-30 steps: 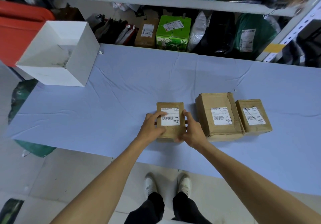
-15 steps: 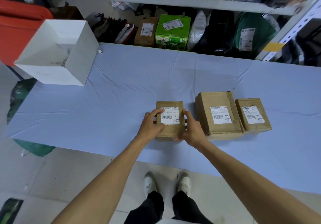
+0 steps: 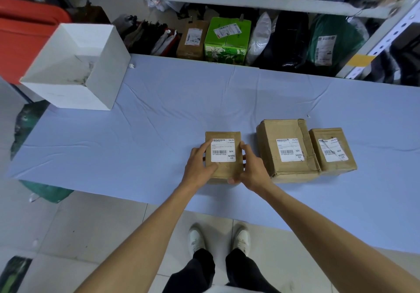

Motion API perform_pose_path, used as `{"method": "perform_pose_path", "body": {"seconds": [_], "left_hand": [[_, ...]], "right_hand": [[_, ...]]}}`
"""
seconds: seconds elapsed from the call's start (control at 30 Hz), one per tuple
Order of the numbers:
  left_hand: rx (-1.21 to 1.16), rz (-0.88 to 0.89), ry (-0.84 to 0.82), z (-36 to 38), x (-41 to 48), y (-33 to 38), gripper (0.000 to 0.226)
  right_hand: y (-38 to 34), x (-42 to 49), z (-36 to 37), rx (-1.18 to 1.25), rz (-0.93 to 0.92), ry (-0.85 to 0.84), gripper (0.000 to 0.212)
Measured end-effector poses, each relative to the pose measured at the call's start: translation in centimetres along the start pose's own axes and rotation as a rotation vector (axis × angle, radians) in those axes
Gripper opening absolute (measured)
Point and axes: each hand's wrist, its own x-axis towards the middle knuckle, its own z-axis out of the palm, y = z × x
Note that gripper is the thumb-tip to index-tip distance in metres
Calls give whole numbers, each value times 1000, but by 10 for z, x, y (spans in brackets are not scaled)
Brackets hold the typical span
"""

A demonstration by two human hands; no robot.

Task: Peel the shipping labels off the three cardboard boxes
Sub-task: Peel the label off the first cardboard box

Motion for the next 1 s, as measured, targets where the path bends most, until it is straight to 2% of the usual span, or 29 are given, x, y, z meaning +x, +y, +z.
{"method": "perform_pose_path", "body": {"seconds": [0.1,0.43,0.6,0.8,1.0], "left_hand": [[7,-4,13,1,0,0,76],[-32,-27,-4,-5,5,9,61],[3,-60,-58,-3,2,15,34],[-128,-62,-74,-12,0,8,69],[-96,-52,-58,-9,2,8,66]], "right_hand": [[0,0,0,0,5,-3,105],[-2,1,0,-17,1,-7,103],[-3,0,0,-11,1,-7,106],[-3,0,-1,-30,1,-15,107],[-3,-1,-1,-32,21,-17,110]]}}
